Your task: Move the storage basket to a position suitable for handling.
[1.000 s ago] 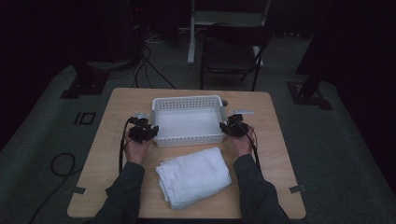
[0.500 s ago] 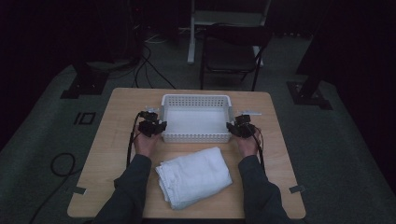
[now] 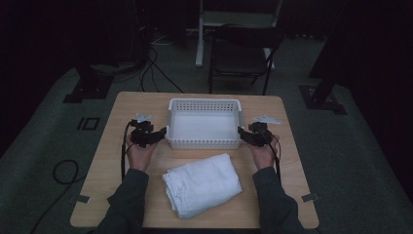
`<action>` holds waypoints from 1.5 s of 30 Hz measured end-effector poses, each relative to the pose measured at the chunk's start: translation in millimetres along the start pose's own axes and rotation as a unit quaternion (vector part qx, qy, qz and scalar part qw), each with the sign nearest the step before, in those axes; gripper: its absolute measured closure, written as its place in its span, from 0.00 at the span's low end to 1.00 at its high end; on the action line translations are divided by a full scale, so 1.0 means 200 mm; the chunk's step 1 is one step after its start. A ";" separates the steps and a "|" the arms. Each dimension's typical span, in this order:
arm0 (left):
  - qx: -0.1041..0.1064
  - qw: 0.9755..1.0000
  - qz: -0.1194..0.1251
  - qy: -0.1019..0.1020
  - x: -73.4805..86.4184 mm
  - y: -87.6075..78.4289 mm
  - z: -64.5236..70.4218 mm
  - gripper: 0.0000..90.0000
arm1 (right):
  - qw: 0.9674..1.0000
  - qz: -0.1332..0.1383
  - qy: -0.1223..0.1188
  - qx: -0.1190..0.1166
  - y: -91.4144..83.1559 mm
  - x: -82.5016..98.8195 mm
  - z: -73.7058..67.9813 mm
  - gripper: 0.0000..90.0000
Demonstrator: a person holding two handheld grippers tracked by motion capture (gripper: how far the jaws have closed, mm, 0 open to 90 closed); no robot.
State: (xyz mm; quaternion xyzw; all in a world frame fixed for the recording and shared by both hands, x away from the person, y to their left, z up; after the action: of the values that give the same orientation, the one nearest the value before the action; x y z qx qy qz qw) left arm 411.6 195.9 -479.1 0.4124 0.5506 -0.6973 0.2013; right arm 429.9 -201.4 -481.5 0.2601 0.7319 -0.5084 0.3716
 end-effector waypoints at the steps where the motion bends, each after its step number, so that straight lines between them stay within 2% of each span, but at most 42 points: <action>1: 0.002 1.000 0.000 0.001 0.01 -0.01 0.00 0.44 | 1.000 0.001 0.000 -0.005 -0.02 0.01 0.00 0.53; 10: 0.004 1.000 0.006 0.016 0.13 -0.12 0.06 0.42 | 1.000 -0.006 -0.029 -0.004 -0.16 0.14 -0.01 0.49; 16: 0.010 1.000 0.010 0.027 0.17 -0.19 0.13 0.41 | 0.999 -0.015 -0.036 -0.021 -0.21 0.23 -0.04 0.48; 20: 0.018 0.999 0.008 0.036 0.22 -0.25 0.19 0.41 | 0.998 -0.029 -0.043 -0.029 -0.20 0.29 -0.07 0.47; 22: 0.023 0.999 0.008 0.040 0.25 -0.28 0.22 0.40 | 0.998 -0.036 -0.041 -0.042 -0.21 0.31 -0.09 0.47; 28: 0.055 0.997 -0.011 0.047 0.34 -0.32 0.31 0.39 | 0.996 -0.040 -0.054 -0.058 -0.23 0.35 -0.16 0.48; 37: 0.076 0.995 -0.024 0.057 0.47 -0.41 0.42 0.38 | 0.993 -0.047 -0.075 -0.080 -0.27 0.41 -0.24 0.48; 39: 0.075 0.994 -0.033 0.068 0.52 -0.41 0.44 0.37 | 0.992 -0.053 -0.082 -0.084 -0.27 0.43 -0.26 0.48; 41: 0.075 0.993 -0.046 0.073 0.56 -0.40 0.44 0.36 | 0.990 -0.062 -0.092 -0.086 -0.27 0.45 -0.28 0.47; 45: 0.080 0.994 -0.048 0.064 0.58 -0.38 0.43 0.36 | 0.988 -0.070 -0.108 -0.083 -0.25 0.47 -0.30 0.47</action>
State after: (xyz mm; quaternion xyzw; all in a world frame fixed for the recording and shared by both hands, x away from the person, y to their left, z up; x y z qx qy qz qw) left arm 258.2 158.7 -521.0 0.4444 0.5237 -0.7201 0.0979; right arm 319.6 -161.8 -517.5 0.1205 0.7437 -0.4957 0.4321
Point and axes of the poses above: each handheld gripper's, and its own axes: y roughly forward along the jaws, x roughly out of its underside, z roughly to its right, the point moved 1 cm from there along y, roughly forward along the jaws, and after that the axes turned 7 degrees about y, right-handed, at the moved point
